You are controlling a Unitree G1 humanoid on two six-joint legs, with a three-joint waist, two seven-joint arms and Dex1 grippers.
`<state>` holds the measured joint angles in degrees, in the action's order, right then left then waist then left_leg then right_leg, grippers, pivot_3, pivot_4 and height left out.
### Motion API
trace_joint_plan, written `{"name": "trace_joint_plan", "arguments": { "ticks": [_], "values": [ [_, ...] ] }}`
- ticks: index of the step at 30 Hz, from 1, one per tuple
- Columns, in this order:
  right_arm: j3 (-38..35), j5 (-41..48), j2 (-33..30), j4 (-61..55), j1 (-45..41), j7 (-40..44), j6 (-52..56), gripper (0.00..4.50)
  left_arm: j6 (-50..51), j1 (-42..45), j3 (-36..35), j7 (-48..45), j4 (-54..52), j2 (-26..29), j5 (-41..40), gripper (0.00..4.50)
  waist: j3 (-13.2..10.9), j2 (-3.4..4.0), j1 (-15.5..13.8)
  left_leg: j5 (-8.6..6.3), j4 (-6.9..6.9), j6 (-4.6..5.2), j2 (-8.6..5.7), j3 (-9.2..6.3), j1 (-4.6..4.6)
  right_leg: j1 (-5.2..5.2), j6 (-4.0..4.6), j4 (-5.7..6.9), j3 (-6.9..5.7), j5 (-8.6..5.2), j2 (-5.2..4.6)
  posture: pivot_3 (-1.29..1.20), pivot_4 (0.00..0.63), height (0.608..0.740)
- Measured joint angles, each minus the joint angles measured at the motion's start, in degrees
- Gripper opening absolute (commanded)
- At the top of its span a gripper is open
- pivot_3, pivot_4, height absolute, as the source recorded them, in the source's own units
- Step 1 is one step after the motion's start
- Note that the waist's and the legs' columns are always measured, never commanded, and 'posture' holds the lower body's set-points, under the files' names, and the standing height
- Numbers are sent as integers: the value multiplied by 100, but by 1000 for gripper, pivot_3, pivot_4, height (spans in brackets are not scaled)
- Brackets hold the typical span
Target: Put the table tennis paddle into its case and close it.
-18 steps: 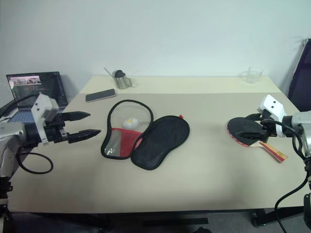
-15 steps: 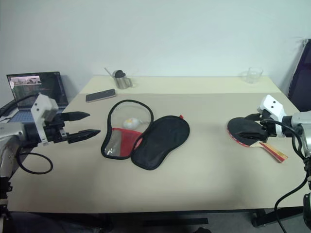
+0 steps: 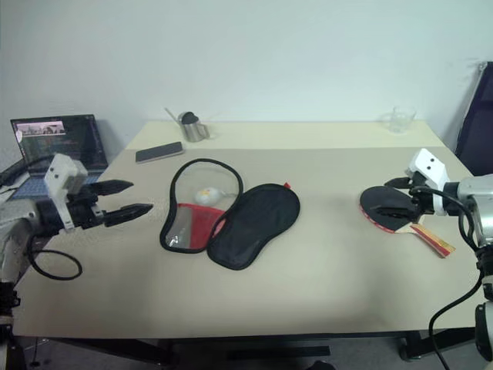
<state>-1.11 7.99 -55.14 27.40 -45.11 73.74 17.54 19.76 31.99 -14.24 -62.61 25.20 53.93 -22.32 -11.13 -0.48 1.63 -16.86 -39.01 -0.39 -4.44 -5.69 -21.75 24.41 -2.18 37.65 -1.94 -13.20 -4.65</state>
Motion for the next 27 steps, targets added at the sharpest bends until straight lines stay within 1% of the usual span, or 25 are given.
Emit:
{"name": "trace_joint_plan", "arguments": {
  "ticks": [4,9,16,20,27],
  "values": [
    [-67,58,-60,-242,178,-18,58,4440,-27,480,78,350,910,-285,199,4500,5,-9,-14,0,-3,0,-1,-1,0,0,0,6,-2,0,0,0,150,740],
    [-230,149,-129,-397,445,-140,126,4440,-14,768,183,697,1619,-672,458,4500,6,-11,-13,0,-4,-1,-2,2,0,2,0,10,-2,0,-1,0,150,740],
    [-320,240,-259,-736,701,-179,307,4440,411,697,406,812,1433,-1280,471,4500,7,-12,-6,0,-7,-1,0,5,0,4,0,14,2,0,-1,0,150,740],
    [-388,257,-288,-797,764,-184,348,4440,561,641,394,990,1412,-1315,472,4500,7,-11,14,0,-6,-1,1,11,4,6,0,20,8,0,0,0,150,740],
    [-390,283,-326,-843,765,-181,372,4440,742,258,310,1212,1060,-1385,431,4500,7,-12,-9,1,-6,-1,0,8,3,6,0,19,12,0,-2,0,150,740]
  ]
}}
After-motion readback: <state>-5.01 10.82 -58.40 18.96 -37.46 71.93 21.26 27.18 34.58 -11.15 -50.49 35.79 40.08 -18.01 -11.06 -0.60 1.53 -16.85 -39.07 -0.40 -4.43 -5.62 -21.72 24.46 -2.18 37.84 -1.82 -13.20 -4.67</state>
